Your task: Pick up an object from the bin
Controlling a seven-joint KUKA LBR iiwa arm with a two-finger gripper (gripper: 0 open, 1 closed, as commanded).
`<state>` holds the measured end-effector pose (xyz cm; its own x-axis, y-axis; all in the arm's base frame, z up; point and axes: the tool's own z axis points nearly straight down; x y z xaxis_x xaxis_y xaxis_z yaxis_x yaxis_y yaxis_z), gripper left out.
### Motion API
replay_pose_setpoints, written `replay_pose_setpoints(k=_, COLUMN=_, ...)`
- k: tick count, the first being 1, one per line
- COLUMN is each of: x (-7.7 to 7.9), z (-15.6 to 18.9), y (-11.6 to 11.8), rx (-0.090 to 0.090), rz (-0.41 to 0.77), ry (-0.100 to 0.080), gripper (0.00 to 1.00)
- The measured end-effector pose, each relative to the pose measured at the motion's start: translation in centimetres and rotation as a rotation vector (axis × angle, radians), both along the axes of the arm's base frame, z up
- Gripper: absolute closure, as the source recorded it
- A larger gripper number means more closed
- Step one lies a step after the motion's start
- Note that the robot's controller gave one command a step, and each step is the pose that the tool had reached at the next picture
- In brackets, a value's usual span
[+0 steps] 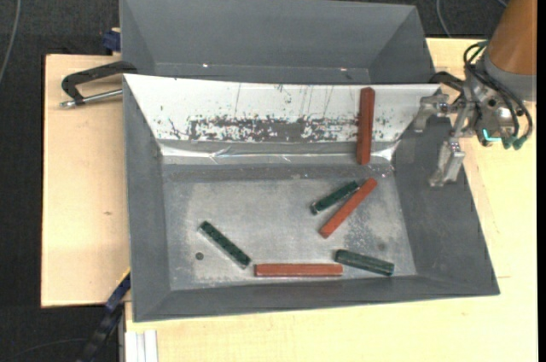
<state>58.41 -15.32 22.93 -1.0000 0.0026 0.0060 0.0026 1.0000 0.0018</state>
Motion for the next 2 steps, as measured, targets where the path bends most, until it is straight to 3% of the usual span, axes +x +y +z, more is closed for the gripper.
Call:
replay_pose_setpoints(k=1, x=0.2, z=0.5, y=0.1, rx=-0.002, rz=0.003, ry=-0.009, gripper=0.00)
replay_pose_setpoints(k=2, x=-1.0, z=-4.8, y=6.1, rx=-0.002, rz=0.330, ry=-0.012, gripper=0.00)
